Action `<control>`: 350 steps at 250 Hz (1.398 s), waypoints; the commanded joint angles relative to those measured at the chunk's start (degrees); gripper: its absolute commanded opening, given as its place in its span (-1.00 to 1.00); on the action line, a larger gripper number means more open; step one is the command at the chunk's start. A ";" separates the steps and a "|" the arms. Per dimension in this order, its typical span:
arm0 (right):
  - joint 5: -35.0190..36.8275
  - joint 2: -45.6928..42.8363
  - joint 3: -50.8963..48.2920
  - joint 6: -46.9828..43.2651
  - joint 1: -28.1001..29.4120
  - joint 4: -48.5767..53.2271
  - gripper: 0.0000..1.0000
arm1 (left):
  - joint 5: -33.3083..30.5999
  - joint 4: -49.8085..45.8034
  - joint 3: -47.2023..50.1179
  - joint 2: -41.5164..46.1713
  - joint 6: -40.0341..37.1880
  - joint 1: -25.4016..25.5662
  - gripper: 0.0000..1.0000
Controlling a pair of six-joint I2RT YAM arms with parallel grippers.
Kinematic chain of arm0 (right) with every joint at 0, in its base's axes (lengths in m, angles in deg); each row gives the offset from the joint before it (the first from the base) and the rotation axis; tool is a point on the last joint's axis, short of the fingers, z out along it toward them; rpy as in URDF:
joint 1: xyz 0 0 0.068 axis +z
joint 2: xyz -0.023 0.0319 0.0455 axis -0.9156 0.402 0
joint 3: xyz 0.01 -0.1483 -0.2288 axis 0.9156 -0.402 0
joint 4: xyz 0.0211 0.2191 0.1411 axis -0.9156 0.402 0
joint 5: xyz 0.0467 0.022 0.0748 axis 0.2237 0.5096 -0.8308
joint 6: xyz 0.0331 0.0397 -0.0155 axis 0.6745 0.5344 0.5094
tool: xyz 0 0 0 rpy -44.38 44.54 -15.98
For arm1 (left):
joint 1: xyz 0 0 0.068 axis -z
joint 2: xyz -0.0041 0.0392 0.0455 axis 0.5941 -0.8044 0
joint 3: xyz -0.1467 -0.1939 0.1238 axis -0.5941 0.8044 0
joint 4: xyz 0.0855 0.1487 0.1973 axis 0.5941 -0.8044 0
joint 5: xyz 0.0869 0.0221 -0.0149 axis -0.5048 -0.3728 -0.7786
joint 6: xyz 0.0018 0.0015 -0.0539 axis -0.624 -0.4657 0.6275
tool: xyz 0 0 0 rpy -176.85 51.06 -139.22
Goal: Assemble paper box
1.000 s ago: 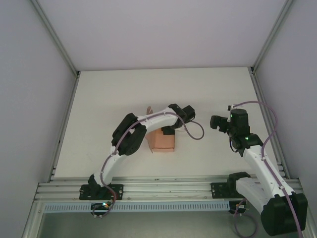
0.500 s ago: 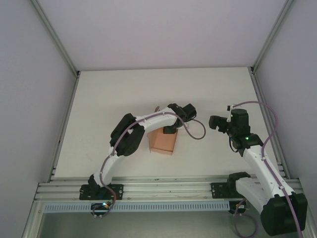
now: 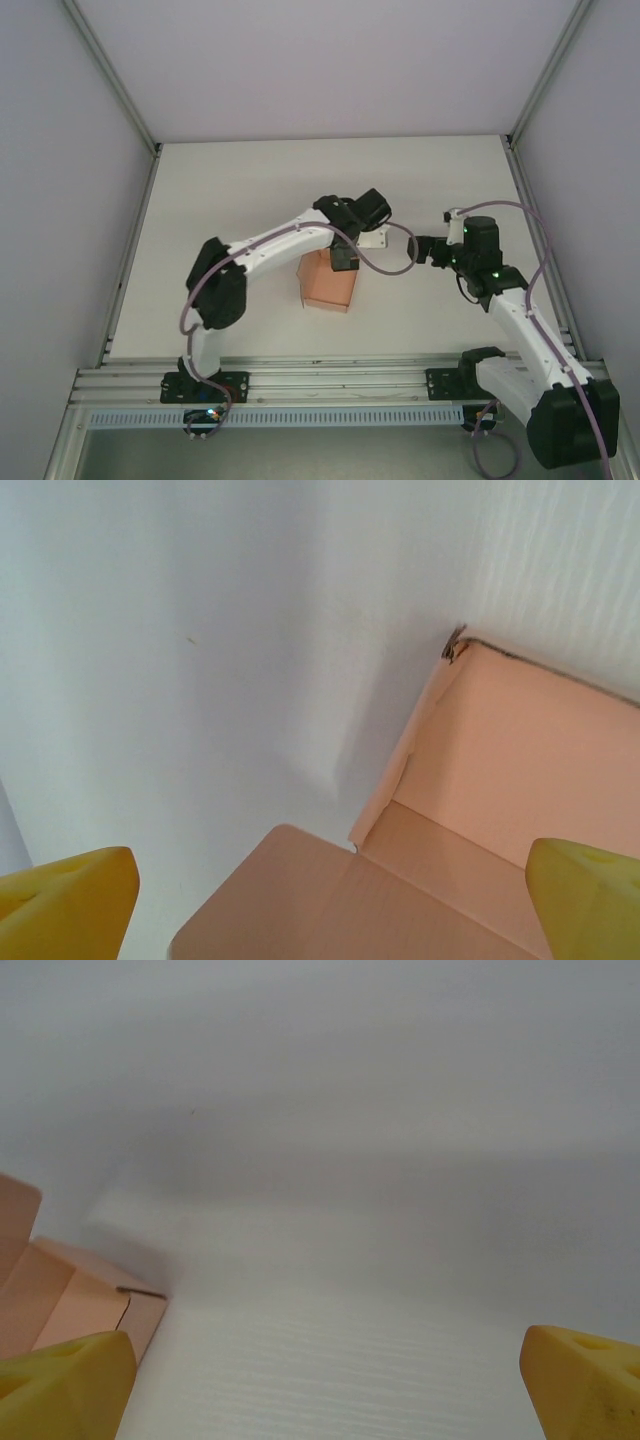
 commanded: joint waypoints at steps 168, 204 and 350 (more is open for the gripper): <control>-3.87 50.82 36.06 -21.16 25.49 13.23 0.52 | 2.77 20.21 53.81 62.59 56.05 -20.60 1.00; 3.73 52.99 36.33 -15.58 25.79 10.55 -0.38 | 0.13 21.11 59.82 69.56 58.78 -21.50 1.00; 41.42 43.90 26.28 35.37 37.88 21.51 -0.82 | 8.44 34.25 57.12 56.50 55.47 -21.64 1.00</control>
